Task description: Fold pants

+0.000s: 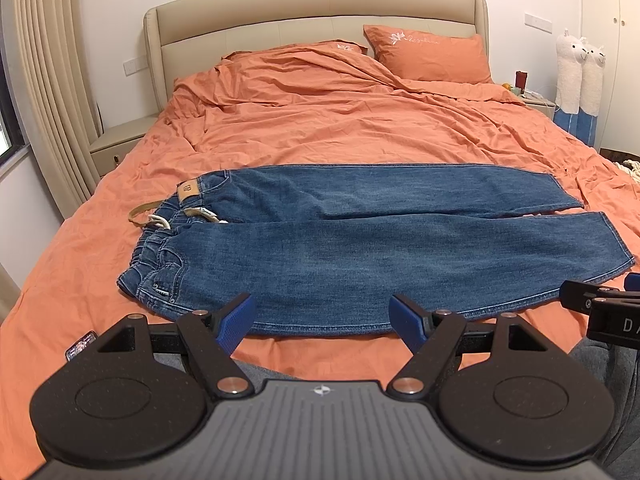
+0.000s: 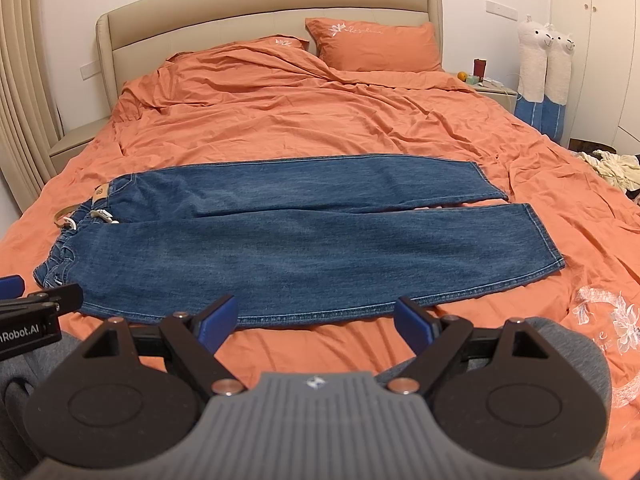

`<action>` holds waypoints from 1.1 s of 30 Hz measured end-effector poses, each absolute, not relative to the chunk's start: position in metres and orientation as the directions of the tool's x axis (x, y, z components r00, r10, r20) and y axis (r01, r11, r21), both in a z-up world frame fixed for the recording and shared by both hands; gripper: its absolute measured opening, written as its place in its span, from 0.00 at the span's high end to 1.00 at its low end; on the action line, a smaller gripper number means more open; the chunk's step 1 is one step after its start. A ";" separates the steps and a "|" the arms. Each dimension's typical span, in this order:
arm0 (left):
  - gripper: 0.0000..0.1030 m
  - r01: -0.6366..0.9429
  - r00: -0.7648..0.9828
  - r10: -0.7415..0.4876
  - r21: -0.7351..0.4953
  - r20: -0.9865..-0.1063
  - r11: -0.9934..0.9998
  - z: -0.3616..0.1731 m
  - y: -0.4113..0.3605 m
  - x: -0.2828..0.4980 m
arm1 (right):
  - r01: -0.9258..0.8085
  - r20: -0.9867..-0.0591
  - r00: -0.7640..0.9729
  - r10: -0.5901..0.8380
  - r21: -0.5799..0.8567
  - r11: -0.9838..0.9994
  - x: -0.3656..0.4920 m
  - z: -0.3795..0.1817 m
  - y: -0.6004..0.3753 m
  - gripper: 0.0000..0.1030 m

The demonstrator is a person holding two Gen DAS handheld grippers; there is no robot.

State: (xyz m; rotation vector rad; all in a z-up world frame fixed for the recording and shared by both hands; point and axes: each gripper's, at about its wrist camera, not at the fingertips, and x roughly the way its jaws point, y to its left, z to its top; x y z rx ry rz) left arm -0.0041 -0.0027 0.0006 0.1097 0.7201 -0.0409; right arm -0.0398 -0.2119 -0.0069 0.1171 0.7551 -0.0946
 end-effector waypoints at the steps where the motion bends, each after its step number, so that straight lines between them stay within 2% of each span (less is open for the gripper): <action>1: 0.13 0.075 0.752 0.000 0.086 -0.660 0.993 0.001 -0.003 -0.004 | 0.128 -0.688 0.724 -0.044 0.072 0.989 -0.040 -0.007 -0.212 0.21; 23: 0.13 0.098 0.747 -0.032 0.063 -0.665 0.993 -0.002 -0.002 -0.001 | 0.114 -0.677 0.736 -0.033 0.076 0.991 -0.036 -0.009 -0.215 0.21; 29: 0.28 0.063 0.772 -0.002 0.074 -0.635 0.995 0.010 0.037 0.030 | 0.089 -0.575 0.818 0.019 0.159 0.983 -0.014 -0.012 -0.241 0.21; 32: 0.38 0.065 0.773 -0.011 0.061 -0.634 0.996 0.014 0.069 0.059 | 0.120 -0.556 0.830 -0.026 0.133 0.984 0.006 -0.019 -0.252 0.21; 33: 0.39 0.068 0.771 -0.023 0.047 -0.637 0.997 0.013 0.082 0.071 | 0.124 -0.560 0.828 -0.036 0.119 0.985 0.014 -0.021 -0.253 0.21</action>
